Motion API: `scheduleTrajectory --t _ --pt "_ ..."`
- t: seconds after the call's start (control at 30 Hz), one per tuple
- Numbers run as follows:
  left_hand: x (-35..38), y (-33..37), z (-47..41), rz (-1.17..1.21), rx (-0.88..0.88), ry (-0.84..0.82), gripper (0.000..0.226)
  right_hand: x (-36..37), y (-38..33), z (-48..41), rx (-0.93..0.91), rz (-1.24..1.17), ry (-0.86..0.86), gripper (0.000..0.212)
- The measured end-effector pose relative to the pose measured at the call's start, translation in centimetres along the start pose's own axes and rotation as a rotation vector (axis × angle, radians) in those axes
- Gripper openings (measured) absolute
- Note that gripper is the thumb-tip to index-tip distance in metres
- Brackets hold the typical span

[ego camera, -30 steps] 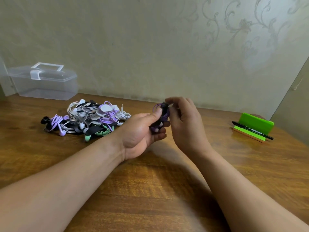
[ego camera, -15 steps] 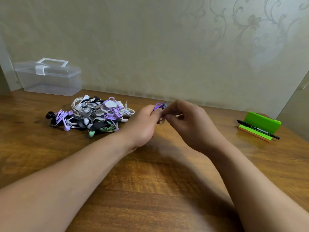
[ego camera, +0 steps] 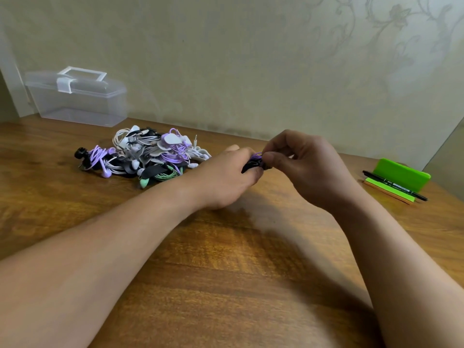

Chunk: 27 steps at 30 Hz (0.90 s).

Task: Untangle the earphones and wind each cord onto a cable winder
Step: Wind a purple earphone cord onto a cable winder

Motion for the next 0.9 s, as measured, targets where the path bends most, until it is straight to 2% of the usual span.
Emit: scheduleTrajectory --t 0.13,0.27,0.37,0.5,0.7,0.8,0.9 --pt "0.7 1.0 0.1 0.058 0.045 -0.048 0.006 0.4 -0.4 0.3 -0.008 0.027 -0.008 0.005" --pt "0.5 1.5 0.1 0.107 0.061 -0.038 0.022 0.8 -0.4 0.3 -0.020 0.017 0.004 0.004" --pt "0.5 1.4 0.0 0.115 0.057 -0.019 0.007 0.8 -0.1 0.0 -0.015 0.019 0.030 0.003" --pt "0.8 1.5 0.2 0.178 0.051 -0.025 0.008 1.1 0.9 -0.5 0.033 0.042 0.000 0.007" --pt "0.8 0.5 0.5 0.229 0.029 -0.012 0.025 2.2 3.3 -0.8 0.254 -0.432 -0.210 0.016" --pt "0.7 0.0 0.5 0.271 0.001 -0.017 0.032 2.2 3.5 -0.7 0.276 -0.525 -0.196 0.012" --pt "0.5 -0.3 0.6 0.278 0.006 -0.020 0.024 2.5 3.8 -0.9 0.294 -0.507 -0.179 0.014"
Point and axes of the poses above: each hand's wrist, its own z-axis away from the middle knuckle, its own x-axis out of the palm, y = z × x, the point moved 9 cm from there along -z, towards the middle knuckle, and after that the axes turned 14 degrees about x, right-handed, at the moved point
